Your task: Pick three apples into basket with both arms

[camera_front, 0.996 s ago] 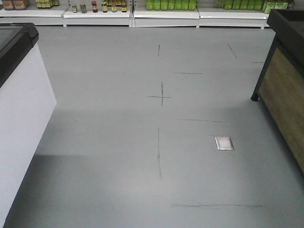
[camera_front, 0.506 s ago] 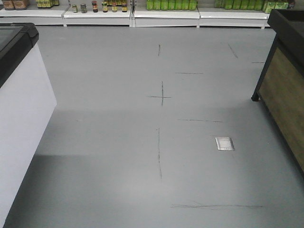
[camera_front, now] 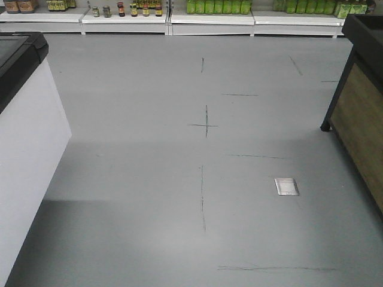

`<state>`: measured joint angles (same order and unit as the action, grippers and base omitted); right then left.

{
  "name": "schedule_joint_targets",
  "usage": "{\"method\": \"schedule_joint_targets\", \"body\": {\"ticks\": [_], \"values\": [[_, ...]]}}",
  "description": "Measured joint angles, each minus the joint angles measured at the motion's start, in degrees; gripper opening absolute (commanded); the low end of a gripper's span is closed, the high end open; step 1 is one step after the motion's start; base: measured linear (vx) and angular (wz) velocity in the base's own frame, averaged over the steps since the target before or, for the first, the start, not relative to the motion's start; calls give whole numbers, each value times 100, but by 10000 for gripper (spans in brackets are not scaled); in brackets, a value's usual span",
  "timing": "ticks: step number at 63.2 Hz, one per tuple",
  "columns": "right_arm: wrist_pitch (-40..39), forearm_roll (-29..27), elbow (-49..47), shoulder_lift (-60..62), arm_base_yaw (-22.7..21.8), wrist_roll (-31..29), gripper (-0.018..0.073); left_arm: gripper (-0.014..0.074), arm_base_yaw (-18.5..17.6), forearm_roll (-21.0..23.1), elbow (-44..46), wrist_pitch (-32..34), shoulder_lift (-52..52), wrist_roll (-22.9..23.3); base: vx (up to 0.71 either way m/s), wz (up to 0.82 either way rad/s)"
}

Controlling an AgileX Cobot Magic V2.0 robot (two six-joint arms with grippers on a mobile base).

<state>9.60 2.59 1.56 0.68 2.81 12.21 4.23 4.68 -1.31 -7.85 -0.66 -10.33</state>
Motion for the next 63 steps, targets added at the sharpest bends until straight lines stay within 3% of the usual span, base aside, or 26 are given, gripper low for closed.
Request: {"method": "schedule_joint_targets", "body": {"ticks": [63], "values": [[0,0,0,0,0,0,-4,-6,0,0,0,0,0,0,14,-5]]}}
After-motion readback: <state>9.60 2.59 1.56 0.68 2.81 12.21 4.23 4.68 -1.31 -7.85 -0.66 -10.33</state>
